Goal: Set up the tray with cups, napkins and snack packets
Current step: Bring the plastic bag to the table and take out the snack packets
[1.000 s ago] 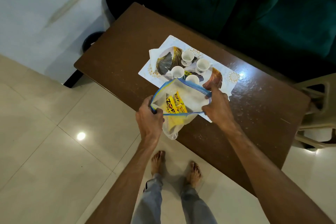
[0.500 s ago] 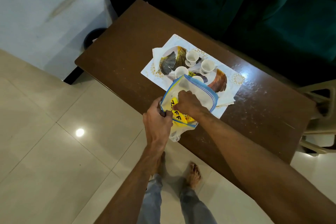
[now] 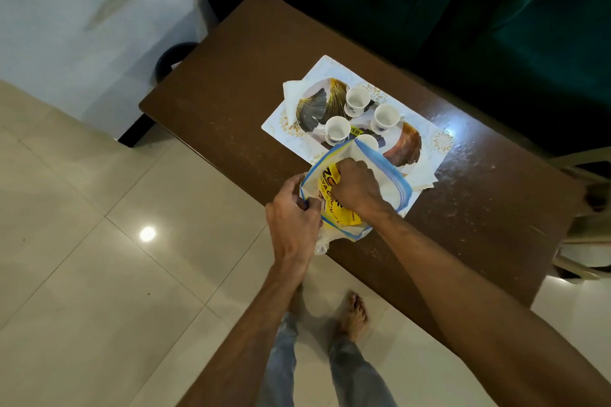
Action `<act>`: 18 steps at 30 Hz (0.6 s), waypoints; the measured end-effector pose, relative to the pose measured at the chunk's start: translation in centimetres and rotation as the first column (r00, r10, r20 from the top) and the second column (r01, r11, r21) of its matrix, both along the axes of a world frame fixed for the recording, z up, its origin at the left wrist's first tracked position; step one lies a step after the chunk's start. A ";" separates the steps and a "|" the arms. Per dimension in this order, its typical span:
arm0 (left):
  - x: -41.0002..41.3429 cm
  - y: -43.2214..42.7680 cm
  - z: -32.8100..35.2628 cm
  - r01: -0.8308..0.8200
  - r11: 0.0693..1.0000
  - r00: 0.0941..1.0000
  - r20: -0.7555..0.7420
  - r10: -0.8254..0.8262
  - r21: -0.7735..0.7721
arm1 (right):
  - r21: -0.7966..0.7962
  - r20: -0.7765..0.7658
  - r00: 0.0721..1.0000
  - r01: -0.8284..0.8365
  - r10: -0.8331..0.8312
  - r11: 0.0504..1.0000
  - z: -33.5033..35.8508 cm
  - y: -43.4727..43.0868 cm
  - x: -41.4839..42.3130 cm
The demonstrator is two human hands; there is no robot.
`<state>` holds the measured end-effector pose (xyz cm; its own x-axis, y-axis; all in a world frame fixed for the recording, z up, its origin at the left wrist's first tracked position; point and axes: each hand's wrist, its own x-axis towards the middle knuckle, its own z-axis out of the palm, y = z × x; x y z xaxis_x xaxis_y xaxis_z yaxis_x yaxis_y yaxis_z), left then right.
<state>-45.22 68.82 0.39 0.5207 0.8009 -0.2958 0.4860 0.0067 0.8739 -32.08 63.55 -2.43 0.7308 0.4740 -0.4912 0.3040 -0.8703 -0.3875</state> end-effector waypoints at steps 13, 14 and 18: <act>1.6 -1.0 0.4 0.038 0.998 0.997 -0.068 -0.035 0.044 | 0.337 -0.133 0.964 0.261 -0.229 0.904 14.7 -10.9 3.7; 1.8 -1.1 0.3 0.044 0.998 0.996 -0.081 -0.041 0.043 | 0.372 -0.177 0.947 0.317 -0.269 0.872 15.2 -12.1 4.2; 2.4 -1.7 0.2 0.059 0.996 0.995 -0.088 -0.053 0.062 | 0.481 -0.299 0.861 0.508 -0.411 0.715 15.2 -15.9 5.5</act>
<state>-42.82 67.09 0.63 0.5402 0.7901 -0.2897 0.5573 -0.0779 0.8267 -26.55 47.69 12.82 0.8622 0.3166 -0.3955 -0.1863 -0.5279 -0.8286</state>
